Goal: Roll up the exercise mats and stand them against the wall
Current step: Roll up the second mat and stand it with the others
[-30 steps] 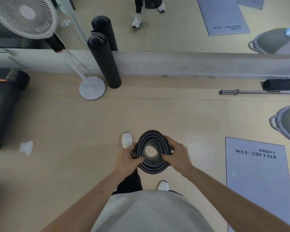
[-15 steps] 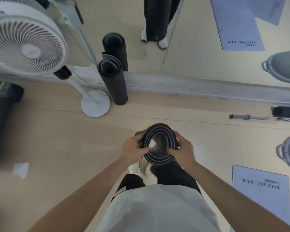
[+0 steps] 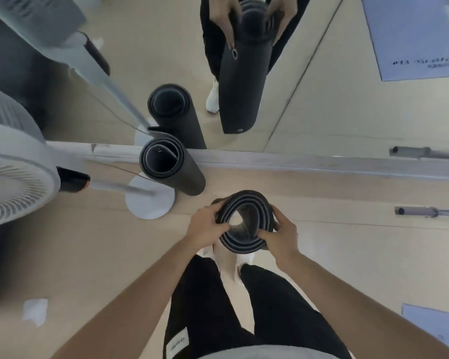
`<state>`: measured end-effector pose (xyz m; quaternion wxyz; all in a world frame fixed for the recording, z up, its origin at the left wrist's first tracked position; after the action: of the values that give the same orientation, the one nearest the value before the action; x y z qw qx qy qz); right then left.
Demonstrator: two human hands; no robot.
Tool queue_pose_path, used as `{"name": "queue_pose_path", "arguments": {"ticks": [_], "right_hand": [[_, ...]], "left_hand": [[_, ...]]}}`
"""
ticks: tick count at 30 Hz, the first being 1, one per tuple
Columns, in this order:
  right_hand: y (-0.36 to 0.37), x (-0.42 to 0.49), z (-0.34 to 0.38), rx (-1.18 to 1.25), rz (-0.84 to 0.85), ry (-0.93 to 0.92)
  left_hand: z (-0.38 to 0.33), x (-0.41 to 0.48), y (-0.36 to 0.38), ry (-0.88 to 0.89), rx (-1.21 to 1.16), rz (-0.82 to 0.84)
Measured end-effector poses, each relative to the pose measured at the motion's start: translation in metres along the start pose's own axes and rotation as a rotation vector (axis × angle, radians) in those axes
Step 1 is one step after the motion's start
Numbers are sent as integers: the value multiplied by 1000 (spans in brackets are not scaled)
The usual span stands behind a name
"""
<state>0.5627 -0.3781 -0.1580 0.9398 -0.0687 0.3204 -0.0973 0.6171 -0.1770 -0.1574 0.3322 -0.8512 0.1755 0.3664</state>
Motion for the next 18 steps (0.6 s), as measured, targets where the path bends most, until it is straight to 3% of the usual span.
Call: {"name": "queue_pose_path", "arguments": {"ticks": [5,18], "right_hand": [[28,74,14,135,-65,118],[108,178,6,291,-167,169]], "left_hand": [[-16,81,-32,48,82,60],[-11,189,-84,81,146,-68]]}}
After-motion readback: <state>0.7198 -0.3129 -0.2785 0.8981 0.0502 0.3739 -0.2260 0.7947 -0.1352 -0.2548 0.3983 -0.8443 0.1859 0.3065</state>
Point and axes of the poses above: each hand's wrist, its own x-axis towards the middle knuckle, its own y-axis out of the palm, z = x × y, the point moved 1 cm from there along x, towards the middle knuckle, and after that the axes turned 10 degrees about -y, right-handed, at the moved point
